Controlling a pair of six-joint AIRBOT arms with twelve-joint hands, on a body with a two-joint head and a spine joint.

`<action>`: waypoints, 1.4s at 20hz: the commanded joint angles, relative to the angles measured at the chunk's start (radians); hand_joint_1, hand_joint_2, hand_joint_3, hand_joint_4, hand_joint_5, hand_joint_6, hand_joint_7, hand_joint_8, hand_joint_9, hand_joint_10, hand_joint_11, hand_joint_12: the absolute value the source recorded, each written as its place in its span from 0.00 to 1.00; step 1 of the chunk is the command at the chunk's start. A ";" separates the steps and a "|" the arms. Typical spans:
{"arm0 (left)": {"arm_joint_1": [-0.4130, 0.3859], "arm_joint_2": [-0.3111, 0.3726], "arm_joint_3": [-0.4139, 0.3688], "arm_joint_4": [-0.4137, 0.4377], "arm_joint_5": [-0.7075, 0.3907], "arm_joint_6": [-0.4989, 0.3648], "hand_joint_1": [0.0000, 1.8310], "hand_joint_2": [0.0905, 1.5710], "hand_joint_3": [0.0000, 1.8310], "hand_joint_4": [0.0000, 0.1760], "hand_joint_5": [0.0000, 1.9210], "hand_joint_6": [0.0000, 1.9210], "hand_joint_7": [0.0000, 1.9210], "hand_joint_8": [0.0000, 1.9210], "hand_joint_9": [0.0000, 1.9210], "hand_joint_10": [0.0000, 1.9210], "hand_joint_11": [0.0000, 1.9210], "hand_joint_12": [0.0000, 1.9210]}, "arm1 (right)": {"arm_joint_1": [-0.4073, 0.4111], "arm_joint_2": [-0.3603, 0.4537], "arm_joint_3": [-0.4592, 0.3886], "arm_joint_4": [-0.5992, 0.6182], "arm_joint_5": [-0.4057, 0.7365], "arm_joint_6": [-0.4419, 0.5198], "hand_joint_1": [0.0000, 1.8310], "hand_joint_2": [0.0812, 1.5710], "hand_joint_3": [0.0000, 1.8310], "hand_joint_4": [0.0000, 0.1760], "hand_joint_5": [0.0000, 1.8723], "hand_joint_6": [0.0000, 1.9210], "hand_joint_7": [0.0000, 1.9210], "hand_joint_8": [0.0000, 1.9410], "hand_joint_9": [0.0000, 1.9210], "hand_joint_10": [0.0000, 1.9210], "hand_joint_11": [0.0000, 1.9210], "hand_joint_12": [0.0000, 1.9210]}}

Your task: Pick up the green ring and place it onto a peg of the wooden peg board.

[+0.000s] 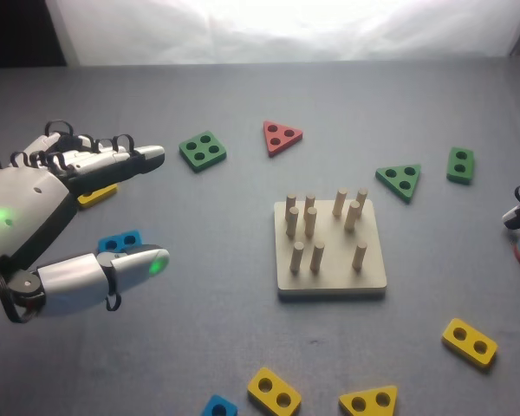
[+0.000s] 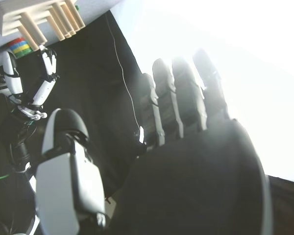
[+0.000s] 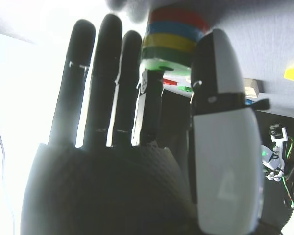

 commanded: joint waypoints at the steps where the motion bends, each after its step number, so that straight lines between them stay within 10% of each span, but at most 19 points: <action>1: -0.010 -0.007 0.000 0.017 -0.125 -0.008 0.27 0.69 0.00 0.39 0.20 0.00 0.25 0.00 0.21 0.00 0.00 0.42 | 0.012 -0.001 0.007 0.015 0.100 -0.002 0.60 0.63 0.00 0.12 0.45 0.00 0.48 0.01 0.53 0.03 0.30 0.64; 2: -0.010 -0.007 0.000 0.017 -0.125 -0.008 0.27 0.69 0.00 0.36 0.20 0.00 0.25 0.00 0.21 0.00 0.00 0.42 | 0.012 -0.001 0.007 0.015 0.100 -0.002 0.61 0.63 0.00 0.10 0.46 0.01 0.50 0.02 0.54 0.04 0.32 0.66; 3: -0.010 -0.007 0.000 0.017 -0.125 -0.008 0.27 0.69 0.00 0.36 0.20 0.00 0.26 0.00 0.21 0.00 0.00 0.45 | 0.012 -0.001 0.008 0.015 0.099 -0.002 0.66 0.68 0.00 0.00 0.51 0.35 0.52 0.45 0.56 0.10 0.34 0.73; 4: -0.010 -0.007 0.000 0.017 -0.126 -0.009 0.27 0.69 0.00 0.37 0.20 0.00 0.26 0.00 0.22 0.00 0.00 0.45 | 0.012 -0.001 0.008 0.014 0.098 -0.002 0.66 0.71 0.00 0.00 0.49 0.48 0.50 0.57 0.52 0.27 0.34 0.76; 5: -0.010 -0.007 -0.001 0.017 -0.126 -0.009 0.27 0.70 0.00 0.40 0.20 0.00 0.26 0.00 0.21 0.00 0.00 0.43 | 0.012 -0.001 0.008 0.014 0.098 -0.002 0.67 0.69 0.00 0.03 0.53 0.46 0.52 0.54 0.50 0.48 0.36 0.80; 7: -0.010 -0.008 0.000 0.017 -0.126 -0.010 0.28 0.69 0.00 0.36 0.20 0.00 0.26 0.00 0.21 0.00 0.00 0.44 | 0.013 -0.001 0.007 0.014 0.098 -0.002 0.74 0.67 0.00 0.00 0.57 0.37 0.55 0.47 0.50 0.61 0.35 0.74; 13: -0.006 -0.007 -0.001 0.016 -0.129 -0.012 0.26 0.69 0.00 0.26 0.22 0.00 0.26 0.00 0.21 0.00 0.00 0.41 | 0.091 0.000 -0.029 -0.101 0.125 0.000 0.76 0.66 0.00 0.00 0.57 0.40 0.54 0.43 0.56 0.52 0.45 0.51; 18: -0.006 -0.008 -0.001 0.017 -0.132 -0.013 0.27 0.68 0.00 0.21 0.23 0.00 0.26 0.00 0.21 0.00 0.00 0.38 | 0.173 0.000 -0.066 -0.274 0.224 0.104 0.76 0.67 0.00 0.00 0.58 0.34 0.49 0.50 0.53 0.60 0.49 0.61; 21: -0.005 -0.009 0.000 0.014 -0.132 -0.013 0.27 0.68 0.00 0.19 0.23 0.00 0.26 0.00 0.20 0.00 0.00 0.40 | 0.213 -0.017 -0.073 -0.351 0.260 0.155 0.68 0.67 0.00 0.00 0.63 0.29 0.51 0.56 0.57 0.43 0.52 0.67; 25: -0.005 -0.008 0.000 0.014 -0.131 -0.014 0.29 0.67 0.00 0.21 0.23 0.00 0.26 0.00 0.19 0.00 0.00 0.43 | 0.275 -0.051 -0.071 -0.456 0.269 0.197 0.69 0.69 0.00 0.00 0.65 0.19 0.47 0.69 0.55 0.73 0.58 0.83; 28: -0.005 -0.008 0.000 0.014 -0.131 -0.014 0.32 0.66 0.00 0.19 0.23 0.00 0.25 0.00 0.19 0.00 0.00 0.43 | 0.308 -0.077 -0.057 -0.497 0.247 0.206 0.69 0.70 0.00 0.00 0.61 0.26 0.46 0.70 0.54 0.63 0.54 0.69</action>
